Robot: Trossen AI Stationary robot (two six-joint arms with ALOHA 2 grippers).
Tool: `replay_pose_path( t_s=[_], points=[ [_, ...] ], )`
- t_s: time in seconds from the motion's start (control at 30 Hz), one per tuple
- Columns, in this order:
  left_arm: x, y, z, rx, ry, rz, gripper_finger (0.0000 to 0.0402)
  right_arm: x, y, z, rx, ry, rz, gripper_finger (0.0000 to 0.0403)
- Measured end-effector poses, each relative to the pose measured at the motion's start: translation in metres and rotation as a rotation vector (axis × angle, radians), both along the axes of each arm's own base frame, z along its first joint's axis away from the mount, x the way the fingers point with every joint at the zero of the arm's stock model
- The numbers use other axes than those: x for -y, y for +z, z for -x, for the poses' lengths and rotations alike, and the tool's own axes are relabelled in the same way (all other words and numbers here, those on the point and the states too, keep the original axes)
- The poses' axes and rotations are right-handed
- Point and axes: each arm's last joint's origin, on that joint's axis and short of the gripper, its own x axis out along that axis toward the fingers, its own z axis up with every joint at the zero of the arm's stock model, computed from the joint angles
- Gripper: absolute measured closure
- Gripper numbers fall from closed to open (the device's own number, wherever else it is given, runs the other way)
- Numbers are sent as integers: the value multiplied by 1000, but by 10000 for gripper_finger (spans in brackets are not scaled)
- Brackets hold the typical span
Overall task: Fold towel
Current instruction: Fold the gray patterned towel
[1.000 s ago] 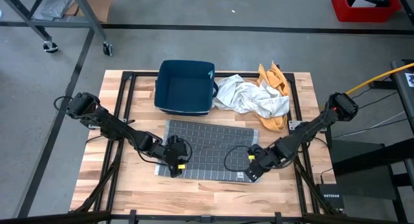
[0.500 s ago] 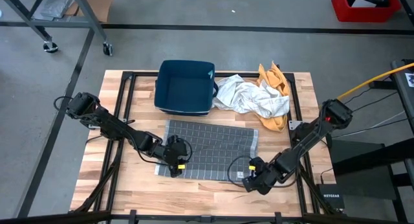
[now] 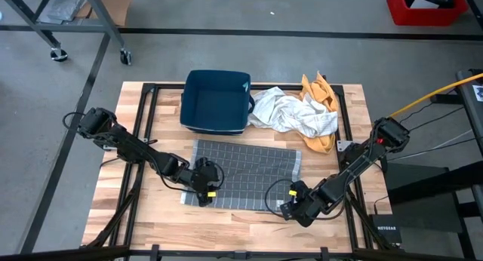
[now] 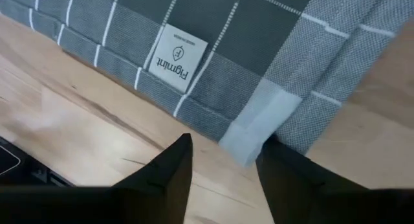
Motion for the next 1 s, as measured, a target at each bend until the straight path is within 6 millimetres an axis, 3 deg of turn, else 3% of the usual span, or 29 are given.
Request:
replay_pose_path(
  t_s=[0.3, 0.47, 0.63, 1.0],
  points=[
    [0, 0, 0, -1, 0, -1, 259, -1, 0, -1, 8, 0, -6, 391],
    [0, 0, 0, -4, 0, -2, 259, -2, 1, -1, 5, -30, -33, 374],
    [0, 0, 0, -5, 0, -2, 259, -4, 3, -3, 7, -25, -62, 395],
    [0, 0, 0, -7, 0, -3, 259, -7, 4, -1, -50, 7, -123, 396]
  ],
)
